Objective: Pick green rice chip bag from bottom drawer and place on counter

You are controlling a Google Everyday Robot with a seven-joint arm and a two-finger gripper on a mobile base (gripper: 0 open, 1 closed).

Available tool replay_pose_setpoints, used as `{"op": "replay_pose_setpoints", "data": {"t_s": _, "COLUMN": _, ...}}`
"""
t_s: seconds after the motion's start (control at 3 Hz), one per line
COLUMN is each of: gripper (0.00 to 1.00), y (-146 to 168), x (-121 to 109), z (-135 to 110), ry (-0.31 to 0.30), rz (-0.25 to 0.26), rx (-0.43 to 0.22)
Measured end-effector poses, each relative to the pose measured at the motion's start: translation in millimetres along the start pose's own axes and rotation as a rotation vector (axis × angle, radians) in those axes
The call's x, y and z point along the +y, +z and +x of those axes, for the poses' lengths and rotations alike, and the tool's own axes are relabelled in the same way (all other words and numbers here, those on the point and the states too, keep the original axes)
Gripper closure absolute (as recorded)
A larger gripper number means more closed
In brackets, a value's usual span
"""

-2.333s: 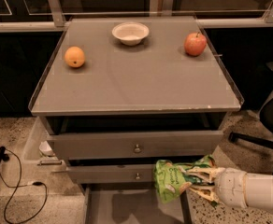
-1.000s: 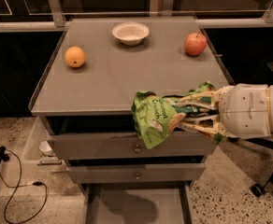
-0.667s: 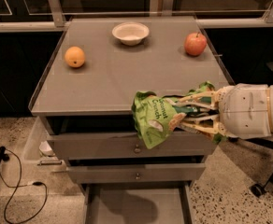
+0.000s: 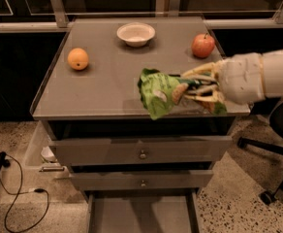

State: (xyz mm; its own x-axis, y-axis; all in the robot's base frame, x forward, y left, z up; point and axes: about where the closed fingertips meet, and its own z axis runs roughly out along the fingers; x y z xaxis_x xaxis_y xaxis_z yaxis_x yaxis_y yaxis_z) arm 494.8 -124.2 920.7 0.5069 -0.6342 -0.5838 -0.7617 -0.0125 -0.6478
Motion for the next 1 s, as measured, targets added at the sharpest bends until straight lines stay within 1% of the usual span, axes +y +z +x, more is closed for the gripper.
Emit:
{"op": "replay_pose_setpoints", "data": {"t_s": 0.33, "gripper": 1.0, "y": 28, "x": -45, "z": 23, "ry": 0.081, "rz": -0.005, "rx": -0.041}}
{"op": "replay_pose_setpoints", "data": {"t_s": 0.67, "gripper": 1.0, "y": 57, "x": -75, "z": 38, "ry": 0.158, "rz": -0.015, "rx": -0.067}}
{"op": "replay_pose_setpoints", "data": {"t_s": 1.0, "gripper": 1.0, "y": 71, "x": -87, "z": 61, "ry": 0.236, "rz": 0.003, "rx": 0.02}}
